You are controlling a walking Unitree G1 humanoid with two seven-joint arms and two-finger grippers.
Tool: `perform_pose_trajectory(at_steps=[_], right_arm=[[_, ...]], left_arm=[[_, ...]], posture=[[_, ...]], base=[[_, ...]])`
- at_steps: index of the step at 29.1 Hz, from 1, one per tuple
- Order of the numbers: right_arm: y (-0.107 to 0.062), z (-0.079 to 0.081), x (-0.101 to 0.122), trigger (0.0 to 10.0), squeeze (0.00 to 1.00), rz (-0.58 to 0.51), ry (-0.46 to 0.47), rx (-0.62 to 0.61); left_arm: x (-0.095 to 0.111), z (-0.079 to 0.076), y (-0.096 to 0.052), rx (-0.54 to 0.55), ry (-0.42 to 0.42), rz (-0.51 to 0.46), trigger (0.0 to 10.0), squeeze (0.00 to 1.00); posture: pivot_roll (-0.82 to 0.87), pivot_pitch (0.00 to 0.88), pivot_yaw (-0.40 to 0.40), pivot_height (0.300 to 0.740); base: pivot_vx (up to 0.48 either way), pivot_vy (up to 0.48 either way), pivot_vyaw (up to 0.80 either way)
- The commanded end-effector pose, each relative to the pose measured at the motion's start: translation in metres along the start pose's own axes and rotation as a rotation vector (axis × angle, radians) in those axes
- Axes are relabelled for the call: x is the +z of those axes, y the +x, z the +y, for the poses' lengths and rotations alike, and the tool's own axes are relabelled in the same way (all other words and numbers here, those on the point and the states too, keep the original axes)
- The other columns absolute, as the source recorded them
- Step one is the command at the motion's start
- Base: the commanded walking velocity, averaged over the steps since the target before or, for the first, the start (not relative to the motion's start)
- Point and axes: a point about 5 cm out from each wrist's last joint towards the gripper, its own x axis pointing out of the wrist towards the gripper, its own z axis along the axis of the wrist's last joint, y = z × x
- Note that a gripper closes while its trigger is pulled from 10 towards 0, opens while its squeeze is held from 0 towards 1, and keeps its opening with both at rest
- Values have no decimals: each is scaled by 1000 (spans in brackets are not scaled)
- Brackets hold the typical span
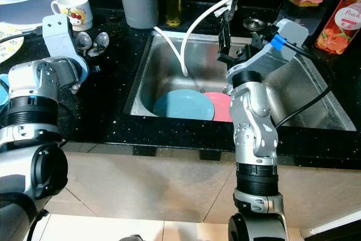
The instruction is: Kitchen organization
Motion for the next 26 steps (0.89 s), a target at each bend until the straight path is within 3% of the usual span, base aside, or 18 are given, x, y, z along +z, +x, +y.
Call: perform_pose_trajectory(at_steps=[1,3,4,5,6,7,9,17,23,24,25,26], right_arm=[[1,-2,1,10000,0,2,9,-4],[1,-2,1,10000,0,2,9,-5],[1,-2,1,10000,0,3,9,-6],[1,-2,1,10000,0,4,9,-7],[1,-2,1,10000,0,4,9,-7],[1,-2,1,10000,0,4,9,-8],[1,-2,1,10000,0,4,11,-9],[1,-3,1,10000,0,6,17,-10],[1,-3,1,10000,0,8,19,-11],[2,-3,1,10000,0,8,20,-10],[2,-3,1,10000,0,7,20,-11],[2,-3,1,10000,0,7,21,-11]], left_arm=[[-4,3,2,11,-1,38,8549,0],[-6,4,3,16,-3,45,8549,0],[-7,5,3,21,-4,53,7294,0],[-8,5,4,24,-3,57,4157,0],[-8,5,4,24,-3,57,4157,0],[-8,5,4,26,-1,59,2314,0],[-8,6,4,27,4,60,0,0],[-6,6,4,37,28,38,0,0],[4,4,2,48,74,-37,0,0],[9,3,0,46,95,-75,8275,0],[15,1,-2,45,115,-118,10000,0],[19,-1,-3,45,130,-148,10000,0]], posture=[[269,74,-29,740],[269,74,-29,740],[268,77,-29,740],[268,77,-29,740],[268,77,-29,740],[268,77,-29,740],[268,77,-29,740],[268,76,-30,740],[268,75,-32,740],[268,75,-33,740],[269,75,-33,740],[269,75,-33,740]], base=[[0,0,0],[0,0,0],[0,0,0],[0,0,0],[0,0,0],[0,0,0],[0,0,0],[0,0,0],[0,0,0],[0,0,0],[0,0,0],[0,0,0]])
